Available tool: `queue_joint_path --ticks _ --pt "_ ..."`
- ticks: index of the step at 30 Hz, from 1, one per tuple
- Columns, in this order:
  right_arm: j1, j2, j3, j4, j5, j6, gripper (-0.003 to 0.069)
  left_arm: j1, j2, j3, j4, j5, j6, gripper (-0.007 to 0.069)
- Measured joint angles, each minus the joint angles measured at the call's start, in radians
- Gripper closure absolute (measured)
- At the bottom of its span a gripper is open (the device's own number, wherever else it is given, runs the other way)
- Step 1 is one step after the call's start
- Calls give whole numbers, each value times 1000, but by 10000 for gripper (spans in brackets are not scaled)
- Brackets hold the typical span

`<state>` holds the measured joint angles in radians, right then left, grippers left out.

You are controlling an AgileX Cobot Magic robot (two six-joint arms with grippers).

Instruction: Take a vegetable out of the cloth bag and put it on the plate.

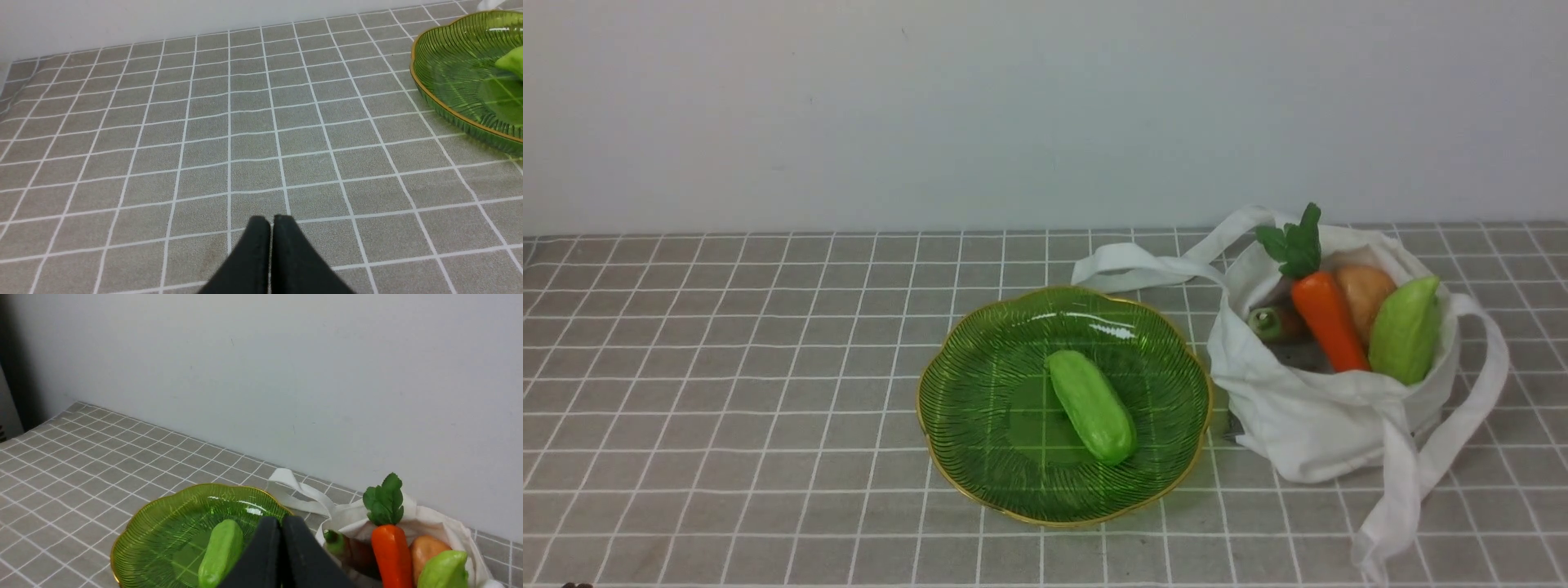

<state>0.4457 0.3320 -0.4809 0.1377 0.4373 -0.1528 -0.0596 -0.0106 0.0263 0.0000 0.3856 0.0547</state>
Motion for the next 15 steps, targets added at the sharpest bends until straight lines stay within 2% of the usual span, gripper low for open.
queue_joint_path --ticks 4,15 --pt "0 -4 118 4 -182 -12 673 0 0 0 0 0 0 632" --pt "0 -4 127 8 -227 -14 673 0 0 0 0 0 0 632"
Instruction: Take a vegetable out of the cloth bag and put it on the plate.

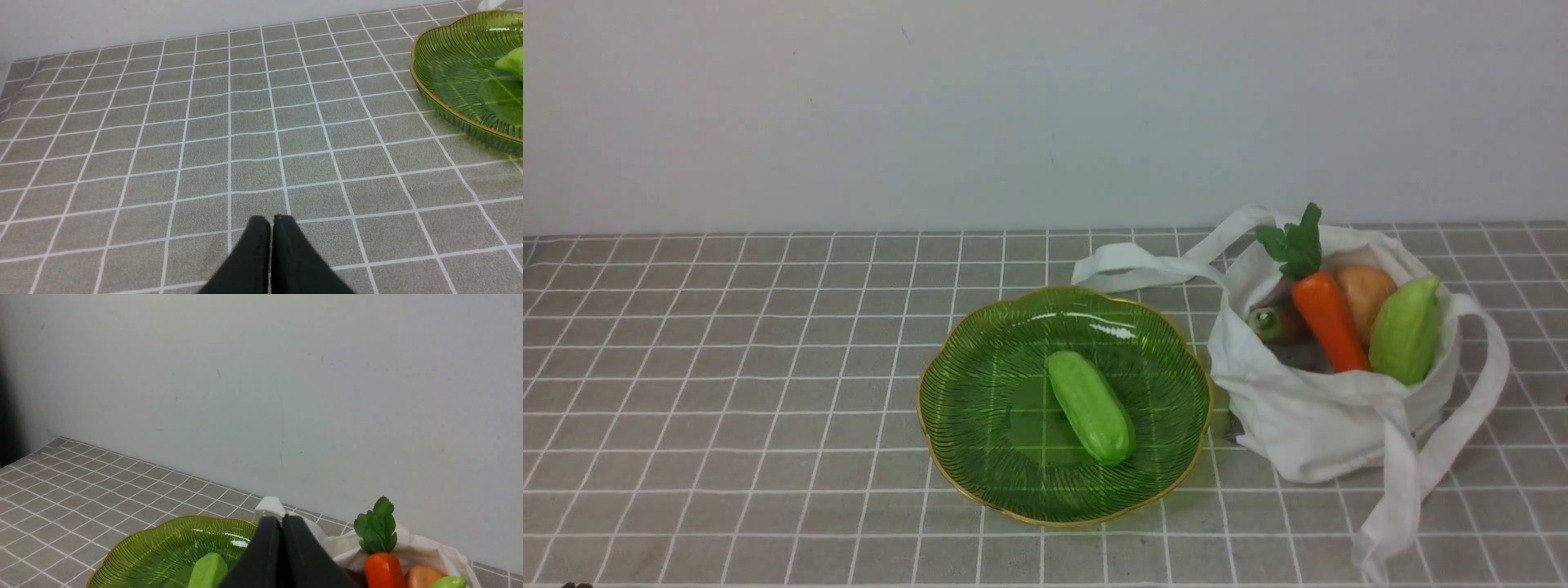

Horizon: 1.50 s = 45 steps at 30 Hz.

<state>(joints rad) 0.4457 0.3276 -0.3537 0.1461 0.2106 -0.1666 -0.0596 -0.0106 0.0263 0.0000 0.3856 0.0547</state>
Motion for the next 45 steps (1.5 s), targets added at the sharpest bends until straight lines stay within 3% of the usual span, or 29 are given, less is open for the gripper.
queue_joint_path --ticks 12,17,29,45 --pt "0 -1 2 5 -3 1 673 0 0 0 0 0 0 632" --pt "-22 -56 100 -36 -33 37 673 0 0 0 0 0 0 632" --pt "-371 -329 382 -93 64 89 673 0 0 0 0 0 0 632" --pt "-419 -339 381 -127 143 90 673 0 0 0 0 0 0 632"
